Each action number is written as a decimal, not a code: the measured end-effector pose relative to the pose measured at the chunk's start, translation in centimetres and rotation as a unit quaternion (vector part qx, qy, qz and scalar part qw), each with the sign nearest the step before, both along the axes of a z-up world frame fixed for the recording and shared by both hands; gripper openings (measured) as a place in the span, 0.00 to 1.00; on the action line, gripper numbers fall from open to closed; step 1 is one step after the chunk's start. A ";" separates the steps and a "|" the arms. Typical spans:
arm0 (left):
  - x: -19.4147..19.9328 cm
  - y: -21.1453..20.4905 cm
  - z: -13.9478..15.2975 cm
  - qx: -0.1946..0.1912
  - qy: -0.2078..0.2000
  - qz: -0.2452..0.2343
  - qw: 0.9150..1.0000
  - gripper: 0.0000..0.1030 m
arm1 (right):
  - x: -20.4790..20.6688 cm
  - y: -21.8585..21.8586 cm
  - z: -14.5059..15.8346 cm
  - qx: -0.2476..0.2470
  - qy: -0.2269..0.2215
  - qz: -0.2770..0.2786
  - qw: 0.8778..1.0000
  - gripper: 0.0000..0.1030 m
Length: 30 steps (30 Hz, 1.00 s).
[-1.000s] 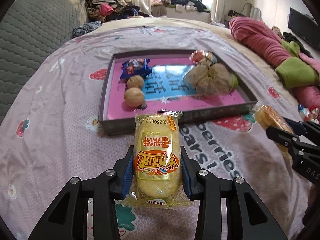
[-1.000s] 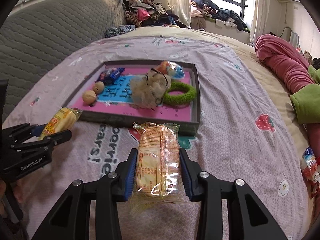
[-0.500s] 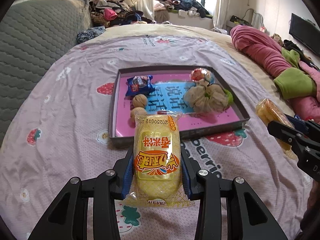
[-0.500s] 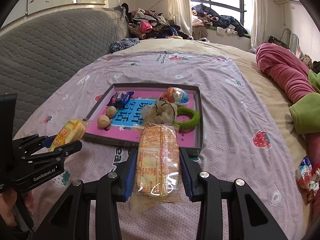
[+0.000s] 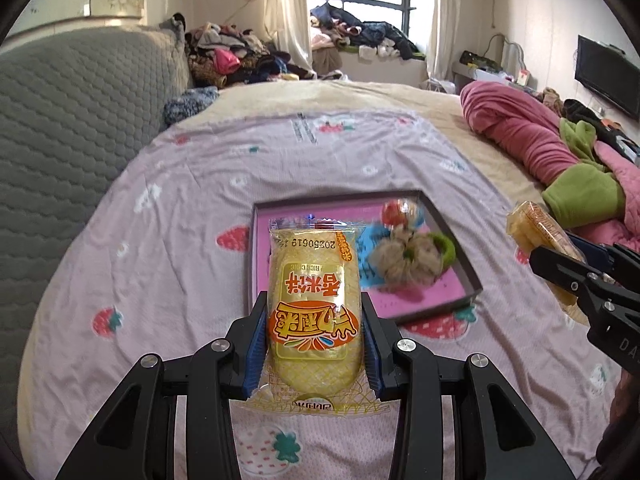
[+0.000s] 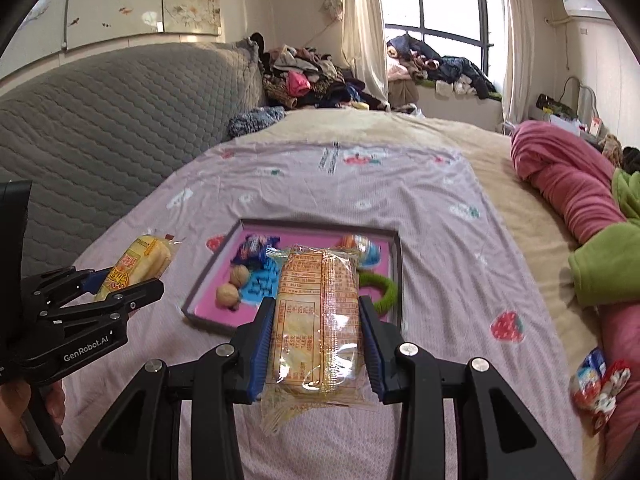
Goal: Organize objects
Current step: 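Carry both wrapped cakes with both tools over the tray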
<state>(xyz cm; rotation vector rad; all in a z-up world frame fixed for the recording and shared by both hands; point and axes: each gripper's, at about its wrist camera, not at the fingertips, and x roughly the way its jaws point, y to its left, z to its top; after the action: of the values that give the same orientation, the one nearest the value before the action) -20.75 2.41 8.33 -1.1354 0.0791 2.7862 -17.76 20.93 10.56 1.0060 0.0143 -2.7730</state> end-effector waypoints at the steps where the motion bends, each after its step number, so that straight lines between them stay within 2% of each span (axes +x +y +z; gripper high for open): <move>1: -0.3 0.1 0.6 -0.001 0.004 -0.002 1.000 0.41 | -0.1 0.0 0.3 0.000 0.002 0.001 1.000 0.39; 14: -4.8 2.0 5.6 -0.010 0.039 -0.016 0.999 0.41 | -3.4 -0.7 5.0 0.000 0.047 0.013 0.999 0.39; 20: -6.9 3.0 7.2 -0.014 0.058 -0.019 0.998 0.41 | -5.1 -0.4 7.3 -0.007 0.083 0.012 0.996 0.39; 24: -8.1 4.0 6.6 -0.013 0.060 -0.024 0.998 0.41 | -6.3 -0.3 7.2 -0.011 0.093 0.009 0.996 0.39; 30: -10.0 4.7 3.8 -0.011 0.056 -0.026 0.998 0.41 | -7.8 -0.2 4.1 -0.017 0.081 0.008 0.997 0.39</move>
<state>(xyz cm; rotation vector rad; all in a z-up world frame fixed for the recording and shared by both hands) -30.70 7.16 12.17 -0.9662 0.1497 2.8087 -25.60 20.70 14.71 0.7666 -0.0013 -2.8214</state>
